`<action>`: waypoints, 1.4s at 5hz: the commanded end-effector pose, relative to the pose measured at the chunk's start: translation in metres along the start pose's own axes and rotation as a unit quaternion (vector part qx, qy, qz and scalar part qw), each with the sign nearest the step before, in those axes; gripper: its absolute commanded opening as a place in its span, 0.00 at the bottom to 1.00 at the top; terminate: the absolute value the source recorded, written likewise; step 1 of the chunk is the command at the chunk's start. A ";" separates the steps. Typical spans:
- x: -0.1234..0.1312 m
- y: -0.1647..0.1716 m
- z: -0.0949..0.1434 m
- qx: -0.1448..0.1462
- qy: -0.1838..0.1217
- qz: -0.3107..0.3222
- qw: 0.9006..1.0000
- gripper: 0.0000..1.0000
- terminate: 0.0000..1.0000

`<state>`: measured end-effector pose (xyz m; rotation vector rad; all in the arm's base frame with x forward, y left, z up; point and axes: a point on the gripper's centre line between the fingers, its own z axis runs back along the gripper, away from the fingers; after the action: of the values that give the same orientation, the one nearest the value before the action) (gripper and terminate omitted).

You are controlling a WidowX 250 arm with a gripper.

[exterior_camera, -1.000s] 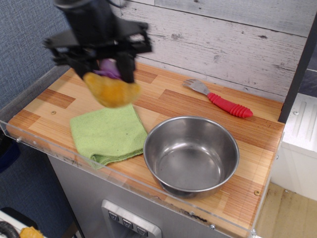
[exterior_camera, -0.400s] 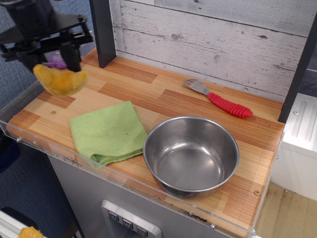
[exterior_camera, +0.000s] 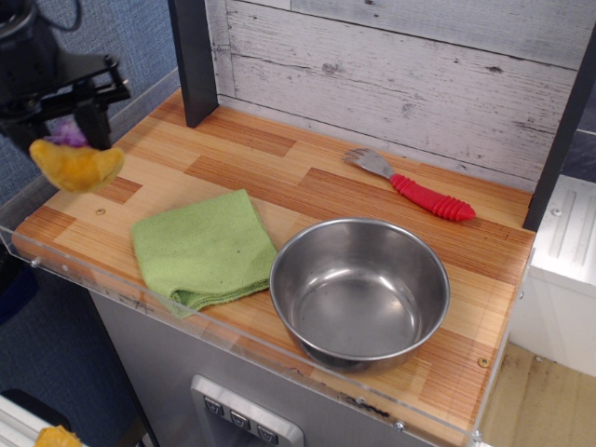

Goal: Remove the yellow object from silver pot and place near green cloth.

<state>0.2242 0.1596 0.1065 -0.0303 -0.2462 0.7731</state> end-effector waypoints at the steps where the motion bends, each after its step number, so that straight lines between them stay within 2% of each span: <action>1: 0.021 0.030 -0.015 0.033 -0.016 0.031 0.999 0.00 0.00; 2: 0.030 0.040 -0.026 0.044 -0.022 0.034 0.998 0.00 0.00; 3: 0.037 0.039 -0.040 0.037 -0.036 0.045 0.998 0.00 0.00; 5: 0.031 0.022 -0.074 0.057 -0.019 0.039 0.997 0.00 0.00; 6: 0.029 0.018 -0.081 0.056 -0.019 0.040 0.997 0.00 0.00; 7: 0.025 0.020 -0.079 0.064 -0.023 0.063 0.996 1.00 0.00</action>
<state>0.2485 0.1981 0.0210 0.0826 -0.1976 0.9259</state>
